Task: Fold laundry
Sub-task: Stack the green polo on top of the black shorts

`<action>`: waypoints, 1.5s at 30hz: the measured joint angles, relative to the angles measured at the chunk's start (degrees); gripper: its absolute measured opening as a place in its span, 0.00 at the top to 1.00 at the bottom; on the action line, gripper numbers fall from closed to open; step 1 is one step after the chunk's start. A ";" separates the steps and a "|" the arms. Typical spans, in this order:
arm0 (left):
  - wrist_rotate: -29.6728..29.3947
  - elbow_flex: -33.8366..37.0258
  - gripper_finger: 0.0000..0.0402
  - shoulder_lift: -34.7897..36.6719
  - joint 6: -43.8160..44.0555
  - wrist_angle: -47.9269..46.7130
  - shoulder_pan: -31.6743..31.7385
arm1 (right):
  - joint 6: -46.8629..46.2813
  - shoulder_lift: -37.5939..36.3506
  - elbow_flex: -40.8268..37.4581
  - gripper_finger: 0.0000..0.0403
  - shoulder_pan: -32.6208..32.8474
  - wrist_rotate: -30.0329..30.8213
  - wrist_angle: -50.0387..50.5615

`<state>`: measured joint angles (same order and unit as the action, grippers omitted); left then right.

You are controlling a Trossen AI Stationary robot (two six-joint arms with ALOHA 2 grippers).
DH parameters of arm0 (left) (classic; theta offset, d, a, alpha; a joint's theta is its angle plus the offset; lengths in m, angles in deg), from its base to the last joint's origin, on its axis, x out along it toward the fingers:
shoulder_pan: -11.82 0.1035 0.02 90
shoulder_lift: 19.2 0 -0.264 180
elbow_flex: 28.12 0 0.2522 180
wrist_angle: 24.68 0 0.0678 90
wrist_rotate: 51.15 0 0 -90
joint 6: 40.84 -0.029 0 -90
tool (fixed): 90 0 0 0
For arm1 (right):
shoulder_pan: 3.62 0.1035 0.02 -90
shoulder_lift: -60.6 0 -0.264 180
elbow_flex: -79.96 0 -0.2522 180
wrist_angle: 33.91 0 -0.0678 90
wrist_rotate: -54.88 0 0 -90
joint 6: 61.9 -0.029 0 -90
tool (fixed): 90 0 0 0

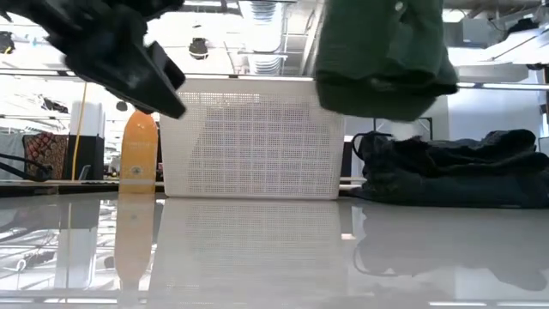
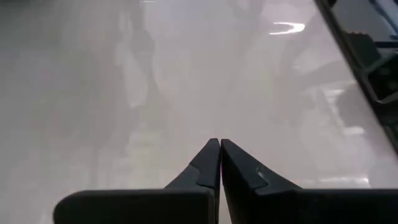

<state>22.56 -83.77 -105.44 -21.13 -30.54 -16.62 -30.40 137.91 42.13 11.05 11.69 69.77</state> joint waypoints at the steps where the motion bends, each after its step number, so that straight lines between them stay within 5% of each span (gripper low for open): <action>1: -0.01 0.00 1.00 0.00 -0.42 0.04 0.88 | 3.62 -0.52 0.42 0.92 -1.36 1.63 -0.34; 6: -0.01 0.00 1.00 0.00 -1.93 0.14 5.94 | 23.75 -1.53 1.44 0.92 -10.72 8.80 -4.34; 11: 0.02 0.00 1.00 0.00 -2.15 0.83 11.14 | 40.79 -0.65 1.45 0.92 -24.21 7.18 -12.92; 20: 2.13 0.00 1.00 0.00 -4.48 4.22 15.82 | 46.29 2.71 1.33 0.92 -50.55 -13.46 -16.90; 25: 2.18 0.00 1.00 0.00 -4.70 3.99 16.49 | 46.65 4.91 1.34 0.92 -59.74 -21.50 -17.89; 30: 2.30 0.00 1.00 0.00 -5.60 3.83 17.00 | 46.45 7.06 1.26 0.92 -63.19 -19.68 -19.63; 36: 1.89 0.00 1.00 0.00 -5.86 3.84 17.37 | 47.77 7.16 -2.27 0.92 -58.85 -12.82 -21.04; 45: 0.74 0.00 1.00 0.00 -6.82 6.25 17.28 | 44.10 3.11 -25.69 0.92 -54.82 -5.55 -22.89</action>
<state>23.30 -83.77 -105.44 -27.96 -24.29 0.66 13.70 141.02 16.44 -43.77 6.13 46.88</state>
